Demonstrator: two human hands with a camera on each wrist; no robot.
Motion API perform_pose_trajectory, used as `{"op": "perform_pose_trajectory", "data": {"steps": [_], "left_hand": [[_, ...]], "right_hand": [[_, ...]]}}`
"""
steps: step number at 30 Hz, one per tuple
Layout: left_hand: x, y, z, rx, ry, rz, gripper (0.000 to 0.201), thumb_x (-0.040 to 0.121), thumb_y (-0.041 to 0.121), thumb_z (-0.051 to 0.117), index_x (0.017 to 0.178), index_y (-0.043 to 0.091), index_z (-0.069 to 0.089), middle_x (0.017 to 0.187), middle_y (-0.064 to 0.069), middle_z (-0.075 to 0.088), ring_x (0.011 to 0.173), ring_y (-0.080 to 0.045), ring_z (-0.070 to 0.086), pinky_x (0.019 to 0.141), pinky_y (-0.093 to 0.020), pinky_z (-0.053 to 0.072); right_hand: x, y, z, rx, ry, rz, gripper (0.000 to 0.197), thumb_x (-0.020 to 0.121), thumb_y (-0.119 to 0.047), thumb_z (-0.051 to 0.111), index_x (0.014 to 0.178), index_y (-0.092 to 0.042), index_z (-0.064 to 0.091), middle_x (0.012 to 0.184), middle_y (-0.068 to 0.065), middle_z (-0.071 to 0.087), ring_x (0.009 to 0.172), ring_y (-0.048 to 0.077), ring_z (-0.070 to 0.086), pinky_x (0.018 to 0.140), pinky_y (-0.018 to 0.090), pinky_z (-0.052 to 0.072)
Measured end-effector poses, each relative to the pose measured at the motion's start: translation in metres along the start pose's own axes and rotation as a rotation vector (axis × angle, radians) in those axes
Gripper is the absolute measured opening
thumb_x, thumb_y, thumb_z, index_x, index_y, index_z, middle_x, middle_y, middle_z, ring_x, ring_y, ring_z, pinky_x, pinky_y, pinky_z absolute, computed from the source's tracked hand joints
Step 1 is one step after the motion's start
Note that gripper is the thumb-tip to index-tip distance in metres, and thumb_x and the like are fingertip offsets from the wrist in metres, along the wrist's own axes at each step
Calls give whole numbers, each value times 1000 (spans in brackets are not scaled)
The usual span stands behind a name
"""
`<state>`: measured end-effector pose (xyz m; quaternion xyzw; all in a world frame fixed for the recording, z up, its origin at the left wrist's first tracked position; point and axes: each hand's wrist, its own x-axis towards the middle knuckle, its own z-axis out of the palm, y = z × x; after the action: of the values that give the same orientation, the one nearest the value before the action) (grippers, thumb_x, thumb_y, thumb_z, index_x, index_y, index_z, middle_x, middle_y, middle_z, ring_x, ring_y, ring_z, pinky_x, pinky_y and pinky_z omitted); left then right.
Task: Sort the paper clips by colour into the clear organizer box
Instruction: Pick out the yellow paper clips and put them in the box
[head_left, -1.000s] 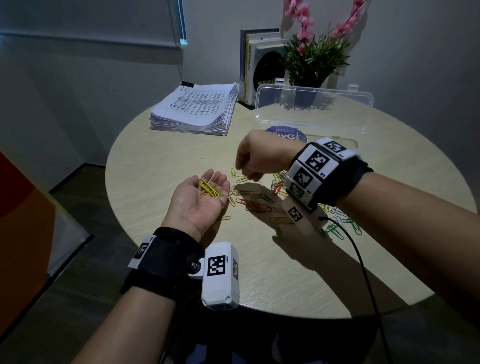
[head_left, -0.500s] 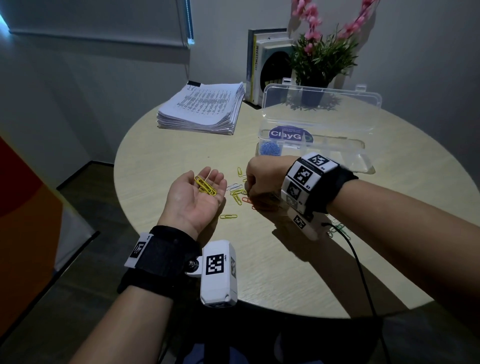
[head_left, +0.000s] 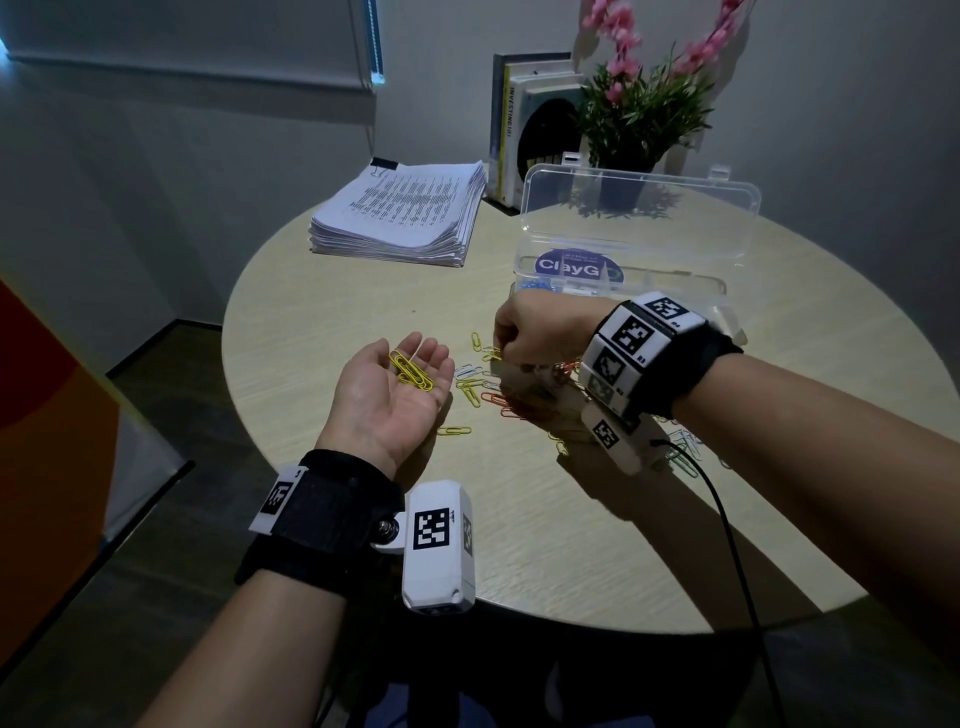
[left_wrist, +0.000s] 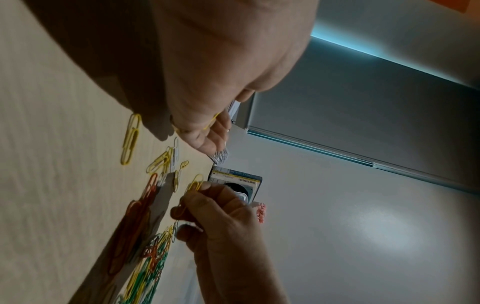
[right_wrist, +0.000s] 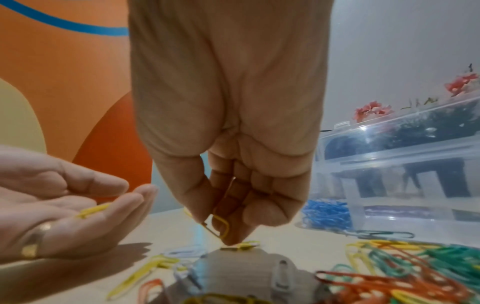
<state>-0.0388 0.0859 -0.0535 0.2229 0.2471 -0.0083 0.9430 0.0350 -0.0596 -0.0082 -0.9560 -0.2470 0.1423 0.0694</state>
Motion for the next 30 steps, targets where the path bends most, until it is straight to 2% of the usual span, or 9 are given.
{"op": "perform_pose_trajectory", "data": {"steps": [3, 7, 12, 14, 18, 21, 27, 30], "left_hand": [[0, 1, -2, -5, 9, 18, 36, 102, 26, 30, 97, 2, 57, 95, -13, 58, 89, -24, 58, 79, -36, 45], [-2, 6, -5, -11, 21, 52, 35, 102, 26, 30, 96, 3, 56, 95, -13, 57, 88, -24, 58, 86, -36, 42], [-5, 14, -7, -17, 19, 71, 35, 102, 25, 29, 97, 2, 55, 95, -13, 57, 88, -24, 58, 87, -36, 42], [-5, 14, -6, -11, 14, 68, 36, 102, 26, 29, 97, 2, 55, 95, -13, 57, 88, -24, 58, 87, -36, 43], [-5, 12, -4, -8, 7, 61, 35, 102, 25, 29, 98, 2, 55, 96, -13, 57, 88, -24, 57, 87, -36, 43], [-5, 12, -6, -6, 9, 61, 35, 102, 26, 30, 97, 2, 55, 96, -13, 57, 89, -24, 58, 87, -36, 43], [-4, 15, -11, 1, 22, 78, 34, 102, 26, 31, 98, 3, 56, 96, -13, 58, 89, -24, 58, 85, -36, 43], [-3, 15, -12, 12, 28, 89, 34, 102, 25, 31, 97, 3, 56, 97, -12, 58, 90, -23, 58, 86, -35, 43]], "right_hand": [[-1, -13, 0, 10, 6, -74, 12, 86, -11, 56, 95, -14, 65, 91, 1, 62, 85, 16, 56, 68, 25, 44], [1, -30, 9, -54, 16, -157, 20, 88, -20, 64, 105, -12, 71, 100, 2, 68, 85, 15, 56, 74, 26, 47], [3, -34, 15, -134, 8, -111, 24, 87, -18, 66, 107, -7, 71, 105, 10, 69, 95, 24, 63, 76, 30, 51], [2, -35, 15, -148, -3, -109, 25, 84, -19, 69, 106, -7, 71, 103, 9, 69, 90, 22, 62, 74, 30, 51], [0, -38, 17, -172, -30, -115, 25, 85, -19, 64, 106, -6, 70, 101, 9, 68, 81, 19, 56, 65, 26, 43], [1, -40, 20, -165, -35, -100, 25, 87, -22, 61, 105, -6, 68, 99, 10, 67, 82, 21, 57, 66, 28, 44], [3, -42, 21, -123, -30, -127, 20, 82, -18, 66, 100, -8, 69, 91, 6, 63, 85, 22, 58, 65, 28, 44], [1, -41, 19, -70, -43, -146, 20, 82, -15, 68, 101, -10, 70, 88, 2, 62, 82, 17, 57, 55, 21, 42]]}}
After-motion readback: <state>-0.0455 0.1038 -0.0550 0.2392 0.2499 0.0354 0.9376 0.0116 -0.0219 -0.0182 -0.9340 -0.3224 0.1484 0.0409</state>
